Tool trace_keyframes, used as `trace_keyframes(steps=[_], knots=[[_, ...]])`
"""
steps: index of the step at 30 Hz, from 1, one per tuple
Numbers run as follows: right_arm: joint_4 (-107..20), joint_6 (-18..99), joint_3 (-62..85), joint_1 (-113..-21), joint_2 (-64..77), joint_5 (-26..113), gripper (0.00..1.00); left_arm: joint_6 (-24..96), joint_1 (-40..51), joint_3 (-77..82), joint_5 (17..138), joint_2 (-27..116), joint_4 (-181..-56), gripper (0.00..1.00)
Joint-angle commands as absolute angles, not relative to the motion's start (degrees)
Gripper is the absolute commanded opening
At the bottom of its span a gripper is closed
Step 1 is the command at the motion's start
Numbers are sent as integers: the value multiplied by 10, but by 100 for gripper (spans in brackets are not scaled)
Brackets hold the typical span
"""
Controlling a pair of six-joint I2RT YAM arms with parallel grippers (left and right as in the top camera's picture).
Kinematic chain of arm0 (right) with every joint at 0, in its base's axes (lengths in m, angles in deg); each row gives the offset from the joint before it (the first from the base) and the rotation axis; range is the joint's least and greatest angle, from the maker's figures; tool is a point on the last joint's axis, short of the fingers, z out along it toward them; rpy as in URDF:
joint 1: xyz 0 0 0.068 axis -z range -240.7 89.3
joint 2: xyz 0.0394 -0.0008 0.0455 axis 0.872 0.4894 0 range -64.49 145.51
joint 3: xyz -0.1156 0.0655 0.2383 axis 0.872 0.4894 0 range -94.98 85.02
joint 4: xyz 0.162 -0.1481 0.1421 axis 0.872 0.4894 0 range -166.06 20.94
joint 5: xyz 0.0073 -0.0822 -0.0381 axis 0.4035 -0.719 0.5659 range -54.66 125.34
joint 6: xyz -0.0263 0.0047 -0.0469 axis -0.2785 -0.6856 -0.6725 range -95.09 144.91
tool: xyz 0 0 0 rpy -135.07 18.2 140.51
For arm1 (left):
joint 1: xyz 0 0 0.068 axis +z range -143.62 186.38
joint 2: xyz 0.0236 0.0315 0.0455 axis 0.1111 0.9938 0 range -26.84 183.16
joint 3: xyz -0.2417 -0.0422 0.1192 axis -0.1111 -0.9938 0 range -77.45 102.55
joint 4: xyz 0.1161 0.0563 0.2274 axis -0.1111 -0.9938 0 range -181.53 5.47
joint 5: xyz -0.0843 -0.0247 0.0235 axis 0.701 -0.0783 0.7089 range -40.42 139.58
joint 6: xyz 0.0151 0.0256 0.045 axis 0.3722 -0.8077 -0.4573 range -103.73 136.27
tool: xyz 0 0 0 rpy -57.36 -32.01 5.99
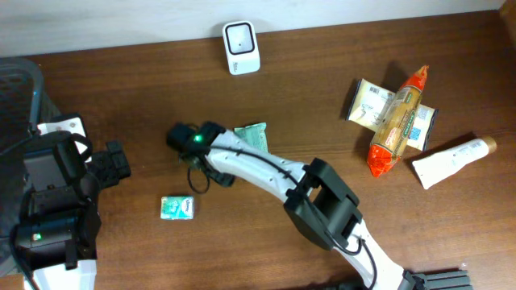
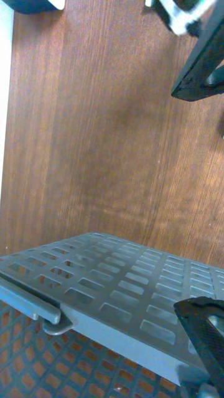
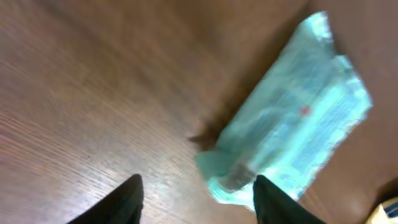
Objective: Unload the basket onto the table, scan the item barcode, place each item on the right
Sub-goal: 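Reach the right gripper to the light-blue wipes pack and grasp it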
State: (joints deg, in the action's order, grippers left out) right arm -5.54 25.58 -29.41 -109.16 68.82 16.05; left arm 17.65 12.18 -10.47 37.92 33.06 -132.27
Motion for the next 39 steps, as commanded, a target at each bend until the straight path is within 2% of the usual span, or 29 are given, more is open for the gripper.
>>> trace_keyframes(steps=[1, 3, 5, 6, 7, 11, 14, 16, 23, 30, 31, 32, 33, 35, 37, 39], knots=[[-50, 272, -381, -1032, 660, 211, 56, 182, 124, -98, 373, 330, -1322, 99], [-53, 310, -394, -986, 660, 243, 48, 182, 124, -98, 373, 330, -1322, 99], [-54, 353, -390, -943, 662, 276, 34, 182, 124, -98, 373, 330, -1322, 99], [-51, 392, -377, -904, 665, 317, 19, 182, 124, -98, 373, 330, -1322, 99], [-44, 407, -353, -866, 667, 375, 15, 182, 124, -98, 373, 330, -1322, 99], [-40, 409, -274, -831, 667, 439, 14, 182, 124, -98, 373, 330, -1322, 99], [-43, 401, -229, -844, 667, 463, 14, 182, 124, -98, 373, 330, -1322, 99], [-50, 341, -219, -870, 667, 515, 14, 182, 124, -98, 373, 330, -1322, 99], [-73, 320, -226, -970, 667, 512, 14, 182, 124, -98, 373, 330, -1322, 99], [-6, 296, -326, -914, 665, 513, 13, 182, 124, -98, 373, 330, -1322, 99], [0, 283, -338, -899, 664, 518, 21, 182, 124, -98, 373, 330, -1322, 99], [4, 258, -345, -884, 662, 533, 34, 182, 124, -98, 373, 330, -1322, 99], [5, 242, -346, -864, 662, 550, 57, 182, 124, -98, 373, 330, -1322, 99], [-5, 236, -333, -825, 664, 580, 79, 182, 124, -98, 373, 330, -1322, 99], [-39, 229, -302, -797, 666, 641, 84, 182, 124, -98, 373, 330, -1322, 99], [-80, 219, -262, -780, 669, 708, 85, 182, 124, -98, 373, 330, -1322, 99]])
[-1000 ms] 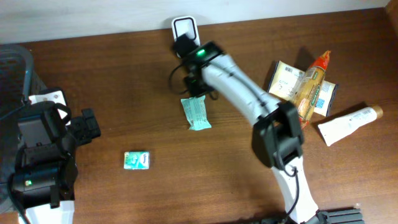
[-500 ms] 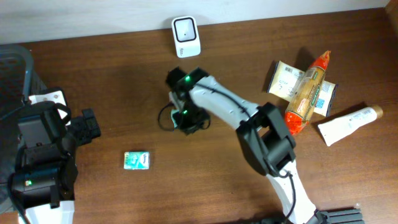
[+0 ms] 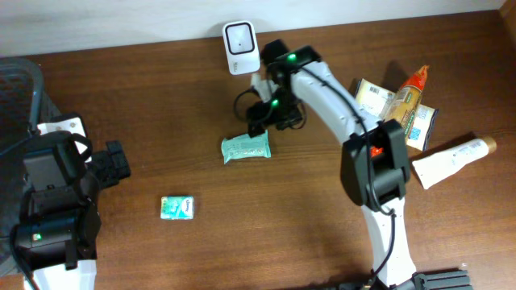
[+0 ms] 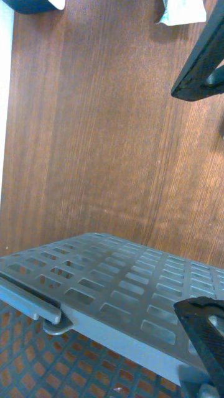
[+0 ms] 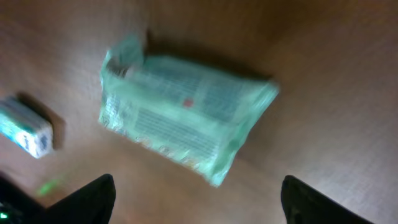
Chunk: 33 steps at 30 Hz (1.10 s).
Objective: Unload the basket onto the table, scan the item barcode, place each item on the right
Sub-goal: 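Reach the right gripper to the light-blue wipes pack and grasp it, then lift the wipes pack and hold its barcode up to the scanner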
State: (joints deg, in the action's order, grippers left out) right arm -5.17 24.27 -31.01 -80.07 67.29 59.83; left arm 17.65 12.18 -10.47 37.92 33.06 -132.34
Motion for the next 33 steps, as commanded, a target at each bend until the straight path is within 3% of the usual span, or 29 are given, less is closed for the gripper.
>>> trace_keyframes(steps=[1, 7, 10, 14, 16, 17, 19, 27, 33], knots=[[-105, 219, -236, -774, 671, 731, 84, 182, 124, -98, 373, 330, -1322, 99], [-234, 278, -126, -772, 671, 774, 80, 182, 124, -98, 373, 330, -1322, 99], [-281, 311, -90, -774, 671, 804, 73, 182, 124, -98, 373, 330, -1322, 99], [-356, 416, -60, -789, 671, 799, 56, 182, 124, -98, 373, 330, -1322, 99], [-380, 442, -51, -798, 671, 782, 42, 182, 124, -98, 373, 330, -1322, 99], [-385, 443, -50, -799, 671, 782, 26, 182, 124, -98, 373, 330, -1322, 99], [-388, 443, -50, -798, 671, 783, 5, 182, 124, -98, 373, 330, -1322, 99], [-395, 341, -68, -797, 627, 809, 4, 182, 124, -98, 373, 330, -1322, 99], [-390, 322, -68, -797, 477, 696, 4, 182, 124, -98, 373, 330, -1322, 99]])
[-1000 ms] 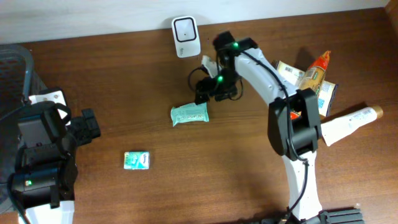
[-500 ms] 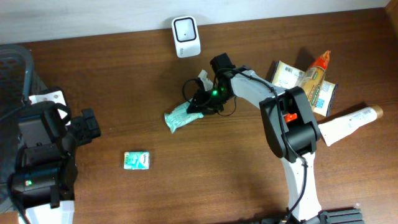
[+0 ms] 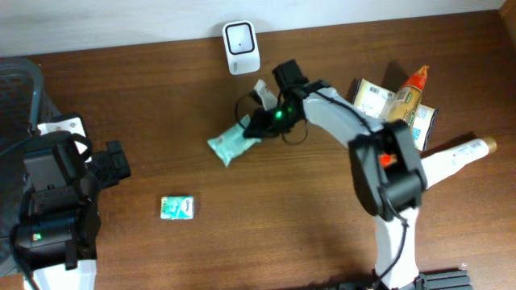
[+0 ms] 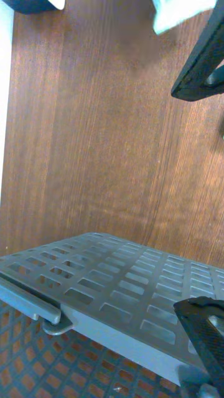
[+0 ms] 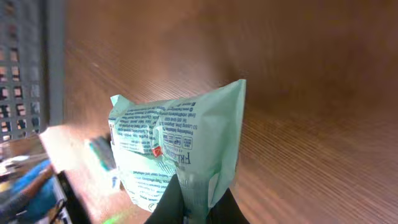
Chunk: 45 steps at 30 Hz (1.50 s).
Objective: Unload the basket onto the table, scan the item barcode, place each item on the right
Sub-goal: 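Lift the wipes pack and hold its barcode up to the scanner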
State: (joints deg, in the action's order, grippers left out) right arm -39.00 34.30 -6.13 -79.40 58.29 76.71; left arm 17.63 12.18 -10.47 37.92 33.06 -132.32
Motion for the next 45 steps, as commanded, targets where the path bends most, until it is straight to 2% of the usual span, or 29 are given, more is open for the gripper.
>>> trace_keyframes(steps=[1, 6, 10, 14, 21, 35, 39, 45], knots=[[-390, 316, -68, -797, 450, 668, 4, 182, 124, -98, 373, 330, -1322, 99], [-401, 307, -68, -798, 333, 510, 4, 182, 124, -98, 373, 330, -1322, 99], [-467, 304, -68, -799, 314, 378, 4, 182, 124, -98, 373, 330, -1322, 99], [-571, 206, -68, -806, 343, 263, 4, 182, 124, -98, 373, 330, -1322, 99], [-808, -55, -68, -841, 445, 147, 4, 182, 124, -98, 373, 330, -1322, 99], [-1247, -348, -68, -850, 709, 154, 4, 182, 124, -98, 373, 330, -1322, 99], [-1270, -412, -72, -849, 749, 187, 4, 182, 124, -98, 373, 330, -1322, 99], [-1280, -412, -76, -845, 755, 186, 4, 182, 124, -98, 373, 330, -1322, 99]])
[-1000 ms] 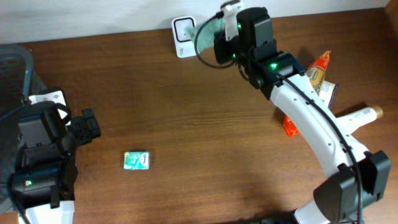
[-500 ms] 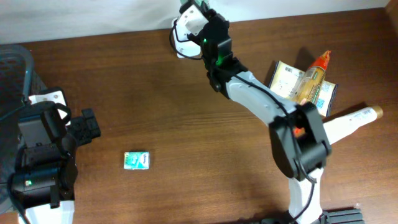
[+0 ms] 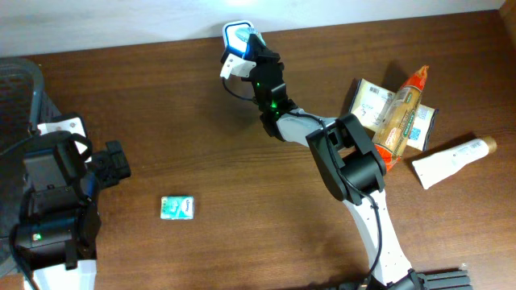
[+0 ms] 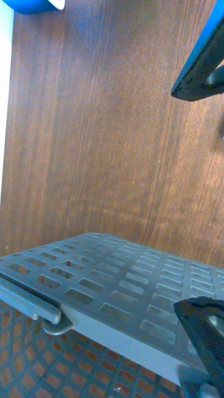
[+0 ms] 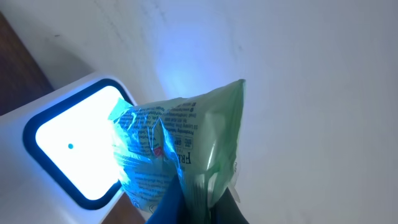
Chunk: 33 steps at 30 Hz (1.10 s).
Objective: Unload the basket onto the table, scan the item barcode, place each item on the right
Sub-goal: 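Lift the wipes pack and hold its barcode up to the scanner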
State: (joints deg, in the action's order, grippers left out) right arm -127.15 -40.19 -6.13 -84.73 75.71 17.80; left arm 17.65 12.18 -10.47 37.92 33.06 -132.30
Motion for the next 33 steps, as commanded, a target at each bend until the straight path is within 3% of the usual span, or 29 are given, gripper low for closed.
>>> trace_keyframes(steps=[1, 15, 19, 23, 25, 30, 33], knots=[[-1280, -412, -76, -845, 755, 186, 4, 182, 124, -98, 373, 330, -1322, 99], [-1307, -402, -76, -872, 676, 136, 4, 182, 124, -98, 373, 330, -1322, 99], [-1156, -318, -75, -902, 590, 117, 4, 182, 124, -98, 373, 330, -1322, 99], [-947, -164, -75, -927, 500, 156, 4, 182, 124, -98, 373, 330, -1322, 99], [-819, -34, -75, -930, 447, 233, 4, 182, 124, -98, 373, 330, -1322, 99], [-595, 348, -75, -871, 335, 600, 4, 182, 124, -98, 373, 330, -1322, 99], [-541, 477, -75, -801, 322, 824, 4, 182, 124, -98, 373, 330, -1322, 99]])
